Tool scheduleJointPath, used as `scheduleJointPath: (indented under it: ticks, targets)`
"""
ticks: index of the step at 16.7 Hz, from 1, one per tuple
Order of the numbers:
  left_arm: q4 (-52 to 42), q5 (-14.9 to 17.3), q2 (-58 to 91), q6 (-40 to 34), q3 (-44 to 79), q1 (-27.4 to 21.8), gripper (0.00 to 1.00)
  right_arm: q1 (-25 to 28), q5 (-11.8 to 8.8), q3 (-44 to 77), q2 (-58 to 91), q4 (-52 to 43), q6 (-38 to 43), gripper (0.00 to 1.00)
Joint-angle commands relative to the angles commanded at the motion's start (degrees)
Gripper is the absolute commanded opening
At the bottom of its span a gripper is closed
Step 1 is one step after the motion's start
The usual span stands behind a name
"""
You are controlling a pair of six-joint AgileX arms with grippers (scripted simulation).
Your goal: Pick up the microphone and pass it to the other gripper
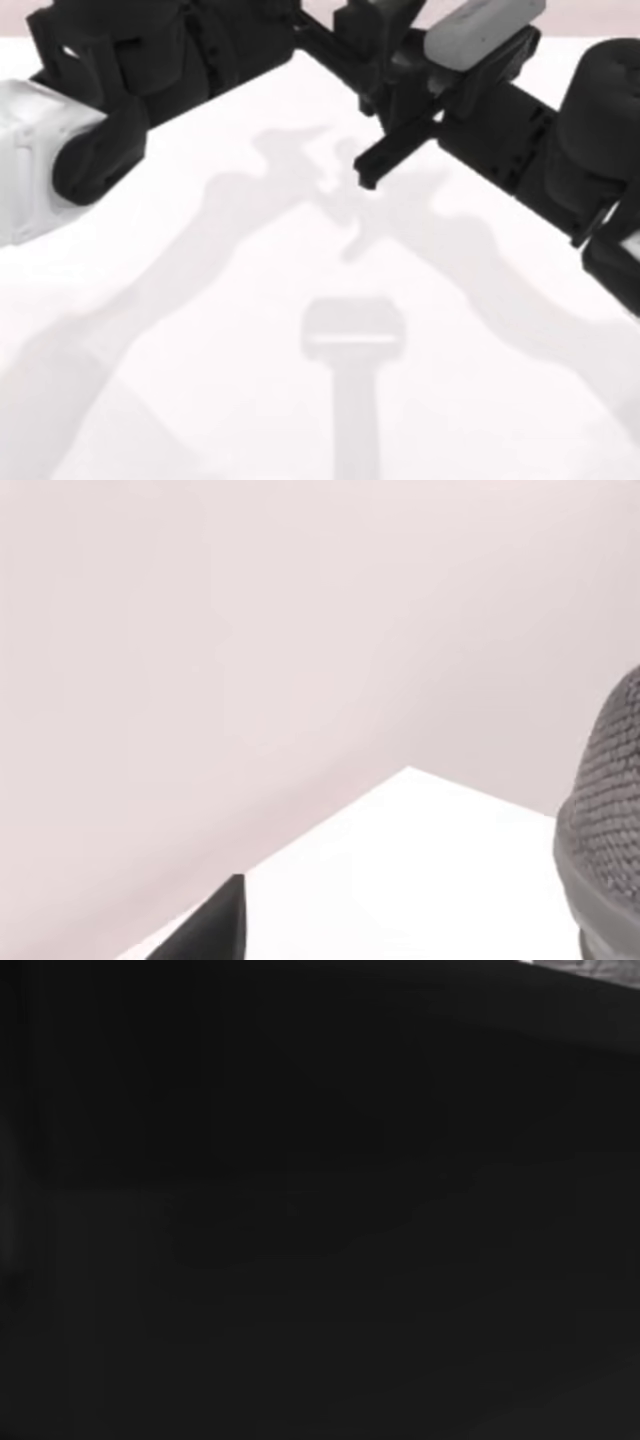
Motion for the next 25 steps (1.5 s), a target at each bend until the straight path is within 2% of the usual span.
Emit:
scheduleJointPath:
  ticks: [11,20,25]
  targets:
    - [0.0,0.0,0.0,0.0,0.0,0.0,0.02,0.0,0.0,0.0,0.0,0.0,0.0,0.0]
    - [0.0,0.0,0.0,0.0,0.0,0.0,0.0,0.0,0.0,0.0,0.0,0.0,0.0,0.0]
    - [0.0,0.0,0.0,0.0,0.0,0.0,0.0,0.0,0.0,0.0,0.0,0.0,0.0,0.38]
